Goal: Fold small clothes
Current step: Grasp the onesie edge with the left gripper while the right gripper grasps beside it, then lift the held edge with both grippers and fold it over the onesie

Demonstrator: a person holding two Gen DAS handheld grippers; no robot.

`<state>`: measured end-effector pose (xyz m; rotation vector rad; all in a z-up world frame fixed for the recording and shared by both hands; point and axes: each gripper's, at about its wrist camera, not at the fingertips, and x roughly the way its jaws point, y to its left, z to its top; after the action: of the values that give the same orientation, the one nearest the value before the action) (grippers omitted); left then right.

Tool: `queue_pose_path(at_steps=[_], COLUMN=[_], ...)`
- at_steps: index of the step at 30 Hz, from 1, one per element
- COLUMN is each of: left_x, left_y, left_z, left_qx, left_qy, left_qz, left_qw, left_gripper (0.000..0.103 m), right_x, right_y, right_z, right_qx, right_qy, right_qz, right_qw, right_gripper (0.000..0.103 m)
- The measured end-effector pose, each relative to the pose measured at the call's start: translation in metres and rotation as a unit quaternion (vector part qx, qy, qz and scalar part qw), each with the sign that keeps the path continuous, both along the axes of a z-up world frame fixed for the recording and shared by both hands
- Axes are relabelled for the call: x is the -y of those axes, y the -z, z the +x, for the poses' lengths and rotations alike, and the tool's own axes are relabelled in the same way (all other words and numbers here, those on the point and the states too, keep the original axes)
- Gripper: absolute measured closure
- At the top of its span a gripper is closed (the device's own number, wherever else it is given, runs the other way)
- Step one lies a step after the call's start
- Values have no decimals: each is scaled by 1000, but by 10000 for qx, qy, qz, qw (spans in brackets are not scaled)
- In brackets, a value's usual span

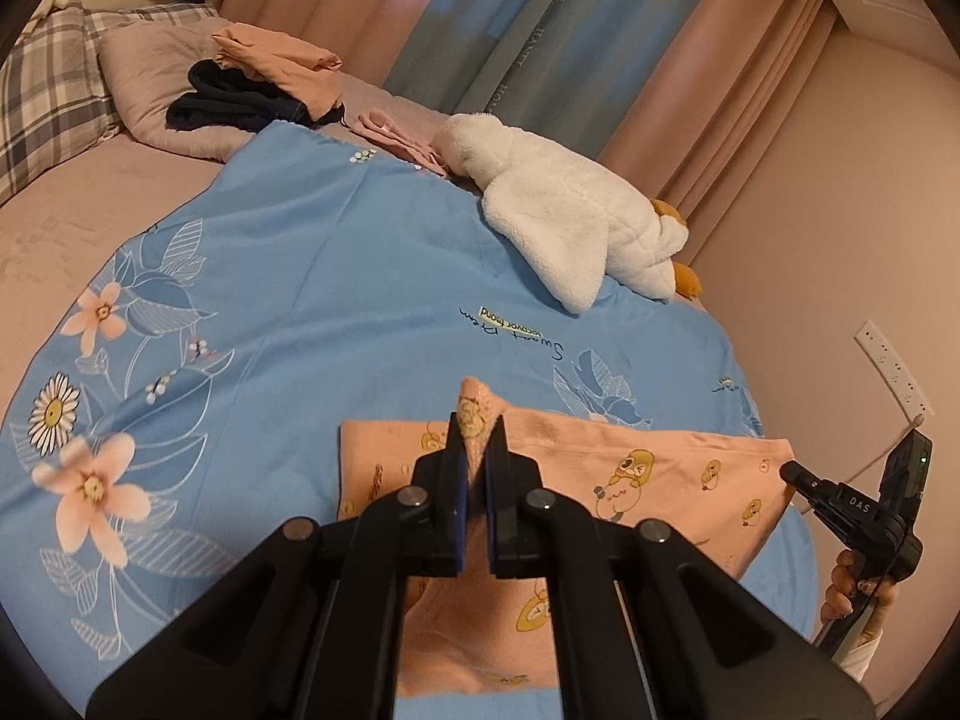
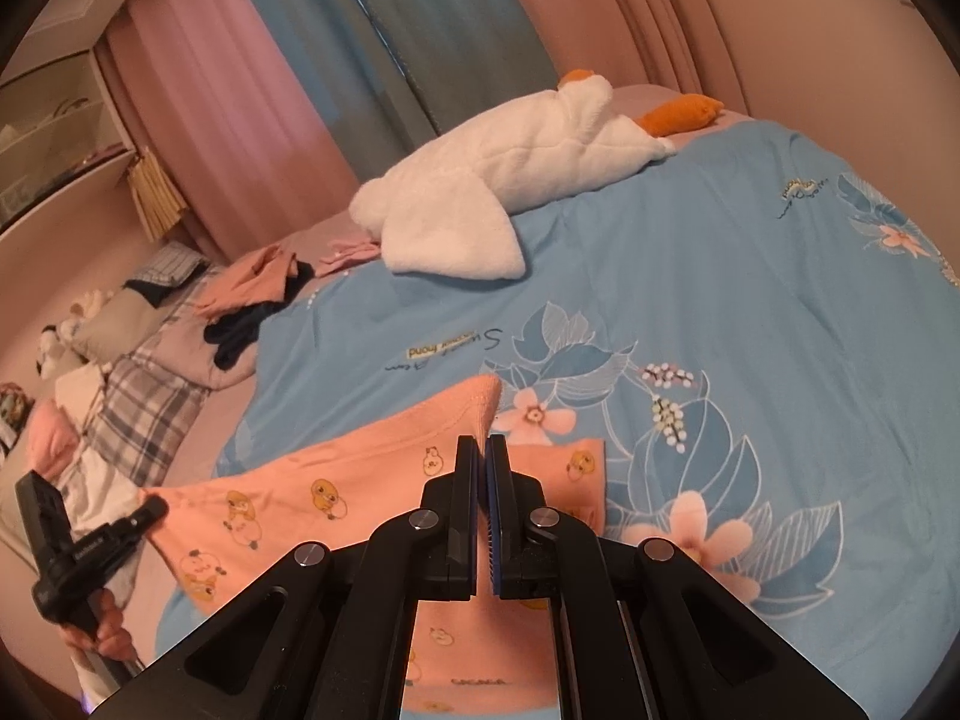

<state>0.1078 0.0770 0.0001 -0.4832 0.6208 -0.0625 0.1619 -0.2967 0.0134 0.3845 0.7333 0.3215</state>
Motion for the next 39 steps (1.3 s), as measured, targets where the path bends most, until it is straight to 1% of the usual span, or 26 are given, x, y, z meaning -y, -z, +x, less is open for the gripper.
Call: queue_pose_path(at_steps=[3, 7, 9, 12, 14, 16, 20, 22, 25, 27, 28, 31, 39], left_x=[-2, -6, -10, -12, -12, -11, -10, -10, -13, -14, -13, -11, -19], left_y=[6, 21, 32, 48, 60, 74, 104, 119, 138, 144, 144, 143, 150], left_z=[18, 46, 63, 85, 100, 115, 139, 144, 150, 150, 149, 149, 148], left_qx=[-99, -305, -460, -689, -840, -1020, -1453, -1650, -1944, -1970, -1926, -1970, -1979], left_qy=[14, 15, -32, -7, 1, -47, -76, -142, -187, -186, -172, -113, -189], left_qz=[56, 107, 132, 113, 182, 313, 469, 627, 674, 699, 770, 891, 598], left_qw=[9999, 9995, 9989, 9976, 9963, 9943, 9883, 9842, 9784, 9777, 9781, 9763, 9782], left_gripper=[100, 100, 100, 100, 100, 99, 99, 99, 98, 97, 96, 95, 94], right_x=[-5, -12, -15, -18, -20, -23, -26, -27, -26, -26, -25, -25, -30], right_y=[5, 19, 29, 45, 55, 67, 91, 101, 119, 129, 130, 131, 134], right_z=[13, 35, 47, 65, 75, 86, 102, 108, 114, 116, 116, 114, 108], right_qx=[-68, -262, -371, -620, -762, -922, -1231, -1363, -1635, -1770, -1775, -1740, -1664], right_qy=[43, 124, 224, 254, 261, 369, 385, 440, 453, 459, 458, 471, 448], right_qz=[-100, -256, -407, -451, -511, -719, -862, -991, -1122, -1147, -1152, -1222, -1518], right_qw=[9999, 9993, 9982, 9967, 9954, 9924, 9879, 9847, 9791, 9764, 9763, 9760, 9733], right_gripper=[99, 99, 99, 99, 99, 99, 99, 99, 99, 99, 99, 99, 99])
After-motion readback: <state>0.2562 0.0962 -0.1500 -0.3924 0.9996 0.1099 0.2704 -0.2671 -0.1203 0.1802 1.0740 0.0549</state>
